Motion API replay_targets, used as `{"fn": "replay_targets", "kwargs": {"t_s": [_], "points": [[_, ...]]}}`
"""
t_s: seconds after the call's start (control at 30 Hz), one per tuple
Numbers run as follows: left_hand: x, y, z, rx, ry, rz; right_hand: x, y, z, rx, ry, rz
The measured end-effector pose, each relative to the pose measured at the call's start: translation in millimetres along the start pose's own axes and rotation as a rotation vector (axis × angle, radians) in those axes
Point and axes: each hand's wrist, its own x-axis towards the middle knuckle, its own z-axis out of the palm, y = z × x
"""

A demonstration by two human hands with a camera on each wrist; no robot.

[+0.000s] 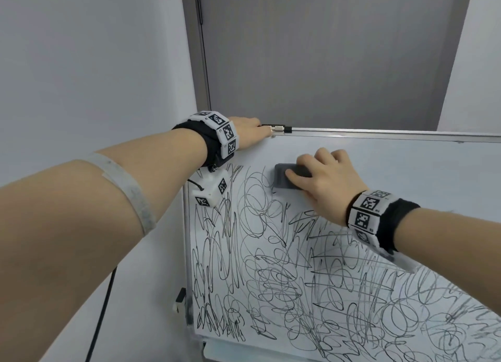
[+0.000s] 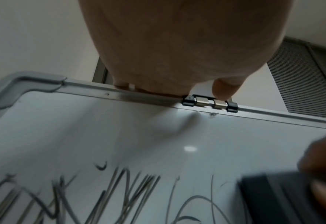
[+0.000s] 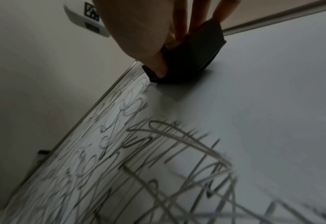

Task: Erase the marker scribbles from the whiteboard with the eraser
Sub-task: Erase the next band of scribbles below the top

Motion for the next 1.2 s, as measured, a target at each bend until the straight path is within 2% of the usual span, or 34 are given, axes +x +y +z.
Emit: {"fn": "replay_targets", "kwargs": {"t_s": [0.1, 0.13, 0.27, 0.43, 0.6, 0.63, 0.77, 0.93, 1.07, 1.1, 1.2], "points": [[-2.2, 1.8, -3.4, 0.005, -0.015, 0.009, -4.6, -7.7, -0.4, -0.020, -0.069, -0.195], [-2.4, 1.6, -4.2, 0.007, -0.031, 0.019, -1.5, -5.0, -2.3, -0.031, -0.076, -0.202], [-5.4, -2.9, -8.8, -0.017, -0.043, 0.059, 16.4, 6.0, -5.4, -0.048, -0.007, -0.005], [-9.2, -13.3, -7.5, -0.060, 0.015, 0.065, 1.7, -12.5, -1.3, -0.032, -0.095, -0.229], [-14.7, -41.8, -8.3, -0.089, 0.101, 0.006, 25.0, -4.4, -0.4, -0.045, -0.021, -0.008], [-16.3, -45.7, -7.9, -0.091, 0.097, 0.006, 25.5, -8.7, 2.3, -0.041, -0.021, -0.019], [-23.5, -53.0, -8.3, -0.092, 0.070, 0.033, 17.6, -31.7, 8.4, -0.029, -0.100, -0.225], [-23.7, -55.9, -6.8, -0.090, 0.081, 0.054, 36.6, -23.8, 8.8, -0.060, -0.027, -0.043], [-23.2, -55.7, -6.8, -0.098, 0.092, 0.066, 24.9, -41.0, 12.5, -0.048, -0.099, -0.250], [-22.9, -55.3, -7.2, -0.094, 0.094, 0.068, 27.5, -39.2, 10.8, -0.051, -0.097, -0.246], [-22.0, -57.4, -7.7, -0.073, 0.100, 0.082, 45.0, -27.1, 9.7, -0.054, -0.011, -0.059]]}}
